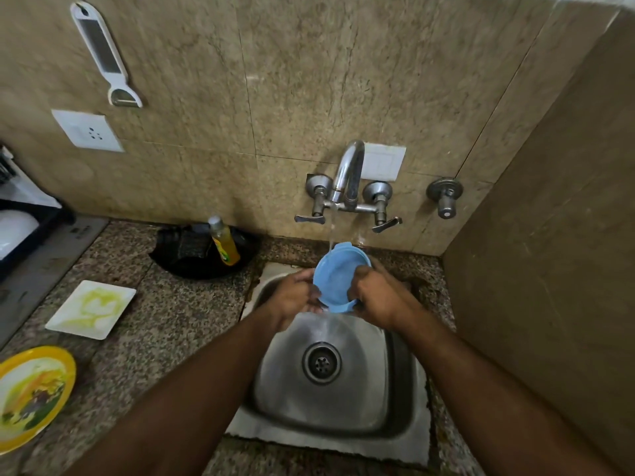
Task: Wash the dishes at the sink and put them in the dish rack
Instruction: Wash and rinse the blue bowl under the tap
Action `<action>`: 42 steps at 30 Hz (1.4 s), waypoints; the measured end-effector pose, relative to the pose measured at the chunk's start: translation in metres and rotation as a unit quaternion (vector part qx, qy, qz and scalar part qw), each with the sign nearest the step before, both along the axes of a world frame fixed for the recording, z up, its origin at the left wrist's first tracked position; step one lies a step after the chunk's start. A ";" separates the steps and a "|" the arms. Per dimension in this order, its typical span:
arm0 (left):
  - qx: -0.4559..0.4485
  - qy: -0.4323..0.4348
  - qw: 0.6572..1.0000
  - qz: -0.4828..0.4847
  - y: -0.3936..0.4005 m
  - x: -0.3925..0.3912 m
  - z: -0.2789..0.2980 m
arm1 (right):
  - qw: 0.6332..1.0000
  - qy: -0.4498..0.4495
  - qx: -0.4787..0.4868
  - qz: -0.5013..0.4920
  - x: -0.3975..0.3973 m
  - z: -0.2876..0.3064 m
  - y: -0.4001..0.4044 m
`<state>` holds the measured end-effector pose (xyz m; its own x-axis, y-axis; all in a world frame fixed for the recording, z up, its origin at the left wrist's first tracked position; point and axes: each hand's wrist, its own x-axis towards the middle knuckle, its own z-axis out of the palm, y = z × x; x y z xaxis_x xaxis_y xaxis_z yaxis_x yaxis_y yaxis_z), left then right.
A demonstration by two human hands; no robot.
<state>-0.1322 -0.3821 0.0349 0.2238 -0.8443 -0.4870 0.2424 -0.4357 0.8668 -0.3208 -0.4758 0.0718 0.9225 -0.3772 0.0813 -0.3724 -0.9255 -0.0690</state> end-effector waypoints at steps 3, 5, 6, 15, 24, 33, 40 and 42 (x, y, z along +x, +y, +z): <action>0.008 0.056 0.997 0.053 0.005 -0.004 -0.001 | 0.982 -0.108 0.146 -0.053 -0.004 0.003 0.006; 0.001 0.048 0.996 0.071 0.005 -0.003 -0.001 | 0.936 -0.152 0.296 -0.117 -0.006 0.003 0.006; -0.009 0.043 0.996 0.078 0.003 -0.002 0.000 | 0.905 -0.161 0.368 -0.138 -0.005 0.001 0.005; -0.043 -0.047 0.998 0.022 0.001 0.019 0.028 | 0.585 -0.279 0.693 -0.315 0.015 -0.001 -0.004; -0.012 0.019 0.986 0.167 -0.008 0.000 0.018 | 0.785 -0.291 0.415 -0.357 0.074 0.001 0.009; 0.004 0.125 0.961 0.247 -0.022 -0.003 0.036 | 0.966 -0.082 0.114 -0.219 0.086 -0.003 0.054; 0.021 0.160 0.951 0.263 -0.029 -0.023 0.049 | 0.958 -0.046 0.080 -0.273 0.095 0.017 0.012; 0.038 0.161 0.950 0.264 -0.032 -0.015 0.056 | 0.972 -0.055 0.032 -0.228 0.086 0.005 0.028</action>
